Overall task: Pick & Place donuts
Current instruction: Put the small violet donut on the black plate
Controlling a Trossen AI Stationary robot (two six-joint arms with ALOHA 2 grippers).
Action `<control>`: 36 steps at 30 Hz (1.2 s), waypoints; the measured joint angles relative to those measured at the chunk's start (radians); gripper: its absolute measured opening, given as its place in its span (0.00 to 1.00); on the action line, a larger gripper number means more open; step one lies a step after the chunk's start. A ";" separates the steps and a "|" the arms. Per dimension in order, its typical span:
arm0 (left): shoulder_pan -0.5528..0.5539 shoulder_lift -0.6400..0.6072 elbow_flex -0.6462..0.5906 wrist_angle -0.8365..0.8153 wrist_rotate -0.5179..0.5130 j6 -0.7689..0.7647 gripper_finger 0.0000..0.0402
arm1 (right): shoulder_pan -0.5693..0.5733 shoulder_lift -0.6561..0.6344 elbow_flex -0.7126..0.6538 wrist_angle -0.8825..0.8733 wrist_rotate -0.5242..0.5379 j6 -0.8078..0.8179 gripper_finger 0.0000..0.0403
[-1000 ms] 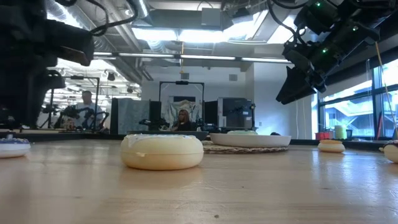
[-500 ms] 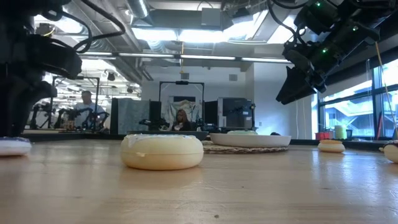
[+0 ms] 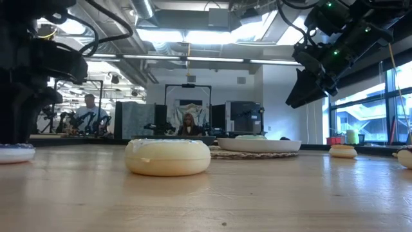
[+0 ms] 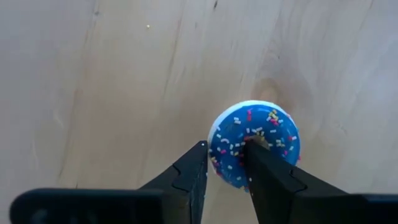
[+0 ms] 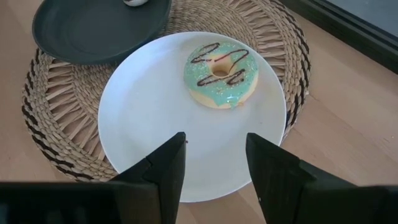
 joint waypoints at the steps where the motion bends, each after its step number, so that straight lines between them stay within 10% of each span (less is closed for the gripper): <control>1: 0.000 0.009 0.000 0.009 0.000 0.003 0.24 | 0.000 0.000 0.000 0.000 0.000 0.000 0.42; 36: 0.011 0.039 0.000 0.037 0.017 0.078 0.10 | 0.000 0.000 0.000 -0.001 0.000 -0.022 0.42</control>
